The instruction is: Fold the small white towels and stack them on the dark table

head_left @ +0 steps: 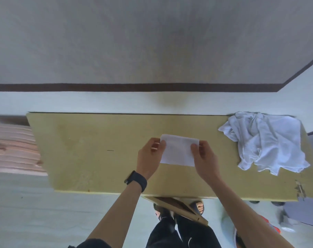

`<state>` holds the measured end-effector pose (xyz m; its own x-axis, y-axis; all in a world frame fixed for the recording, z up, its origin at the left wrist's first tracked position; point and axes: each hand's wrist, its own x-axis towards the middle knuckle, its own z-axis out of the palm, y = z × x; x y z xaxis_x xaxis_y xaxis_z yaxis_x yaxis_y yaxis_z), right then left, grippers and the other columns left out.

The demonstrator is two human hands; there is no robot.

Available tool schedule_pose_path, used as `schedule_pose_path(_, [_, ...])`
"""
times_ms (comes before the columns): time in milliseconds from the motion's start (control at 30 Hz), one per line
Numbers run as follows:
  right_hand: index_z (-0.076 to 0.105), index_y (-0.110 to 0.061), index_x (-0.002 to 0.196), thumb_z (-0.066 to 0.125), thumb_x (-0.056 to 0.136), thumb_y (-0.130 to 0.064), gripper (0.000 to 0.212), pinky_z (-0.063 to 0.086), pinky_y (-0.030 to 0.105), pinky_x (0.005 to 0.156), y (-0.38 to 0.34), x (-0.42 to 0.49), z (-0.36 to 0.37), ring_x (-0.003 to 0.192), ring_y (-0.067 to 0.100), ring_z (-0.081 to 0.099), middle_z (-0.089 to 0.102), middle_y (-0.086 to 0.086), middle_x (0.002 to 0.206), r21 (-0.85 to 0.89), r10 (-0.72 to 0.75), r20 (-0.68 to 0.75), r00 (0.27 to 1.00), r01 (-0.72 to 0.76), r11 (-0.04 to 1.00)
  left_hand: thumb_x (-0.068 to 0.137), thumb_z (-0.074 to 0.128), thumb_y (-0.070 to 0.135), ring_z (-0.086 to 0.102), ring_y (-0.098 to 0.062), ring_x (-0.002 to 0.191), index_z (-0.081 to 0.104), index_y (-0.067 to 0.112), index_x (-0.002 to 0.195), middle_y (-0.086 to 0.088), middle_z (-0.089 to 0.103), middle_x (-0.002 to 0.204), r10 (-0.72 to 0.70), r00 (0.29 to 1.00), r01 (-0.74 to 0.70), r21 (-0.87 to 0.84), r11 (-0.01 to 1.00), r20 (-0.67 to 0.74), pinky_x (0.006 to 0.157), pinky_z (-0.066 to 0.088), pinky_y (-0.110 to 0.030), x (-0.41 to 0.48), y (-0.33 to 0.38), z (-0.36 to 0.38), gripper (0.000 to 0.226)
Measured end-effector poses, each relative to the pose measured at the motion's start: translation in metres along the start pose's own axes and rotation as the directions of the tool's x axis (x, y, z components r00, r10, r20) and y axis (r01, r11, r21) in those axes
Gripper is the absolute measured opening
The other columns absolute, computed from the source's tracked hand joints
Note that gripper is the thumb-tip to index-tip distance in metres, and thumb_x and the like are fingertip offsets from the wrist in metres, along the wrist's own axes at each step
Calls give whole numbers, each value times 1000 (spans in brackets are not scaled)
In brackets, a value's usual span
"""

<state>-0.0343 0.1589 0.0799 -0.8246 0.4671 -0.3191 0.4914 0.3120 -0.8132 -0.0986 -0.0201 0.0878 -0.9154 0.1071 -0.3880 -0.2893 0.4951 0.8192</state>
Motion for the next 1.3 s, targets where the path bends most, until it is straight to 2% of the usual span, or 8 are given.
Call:
schedule_pose_path(167, [46,-32,90,42,103,-35,14,39,16,55,-91,-11,-31,70,7,55,61,-6,75,44,-305,-134,943,313,949,101,46,40,53,1,60,50,31,93,10,59,72,287,935,-296,-9,955,-207,50,39,-12,-24,78,-33,13])
schedule_pose_path(300, [48,-25,95,40,104,-34,15,39,30,57,-146,-28,-49,62,11,50,59,-1,71,71,-447,-174,877,464,883,103,41,40,45,-4,54,47,25,95,3,56,70,333,873,-381,-74,921,-357,52,37,-26,-55,123,-54,17])
schedule_pose_path(433, [49,-28,98,42,103,-35,11,41,34,60,-172,-51,-62,65,13,54,63,-2,75,108,-562,-138,815,577,810,102,43,40,46,-1,54,50,25,97,10,57,74,299,827,-398,-120,910,-476,52,37,-21,-97,143,-74,17])
schedule_pose_path(600, [42,-31,84,44,102,-32,18,33,30,51,-173,-92,-62,49,12,39,48,-6,55,119,-675,-37,737,674,729,101,46,41,49,0,55,55,21,98,7,59,75,226,750,-379,-124,917,-622,51,38,-17,-170,130,-84,22])
schedule_pose_path(700, [42,-31,84,43,102,-34,18,30,23,47,-163,-125,-51,46,11,37,44,-12,52,144,-719,69,692,706,693,100,47,42,51,0,56,55,24,95,7,59,73,145,687,-326,-123,937,-712,51,39,-18,-218,107,-85,21])
schedule_pose_path(867, [43,-31,84,43,102,-34,18,30,20,46,-142,-209,-15,48,10,40,45,-10,53,238,-751,288,594,715,657,99,50,42,48,-1,53,56,29,90,11,51,61,-56,557,-222,-214,951,-829,49,39,-18,-316,46,-92,17])
schedule_pose_path(1100, [44,-28,86,45,102,-30,16,31,26,49,-124,-375,55,51,11,43,48,-13,55,381,-783,522,338,729,569,95,54,41,47,-4,52,60,30,92,8,51,63,-243,284,-172,-298,939,-928,47,40,-17,-483,-49,-130,13])
schedule_pose_path(1300, [49,-28,92,48,101,-29,9,34,17,49,-117,-557,99,56,8,51,52,-6,58,559,-811,583,53,698,448,98,53,42,41,-2,48,57,23,83,15,42,52,-319,-59,-189,-303,934,-946,46,34,-13,-653,-111,-156,24])
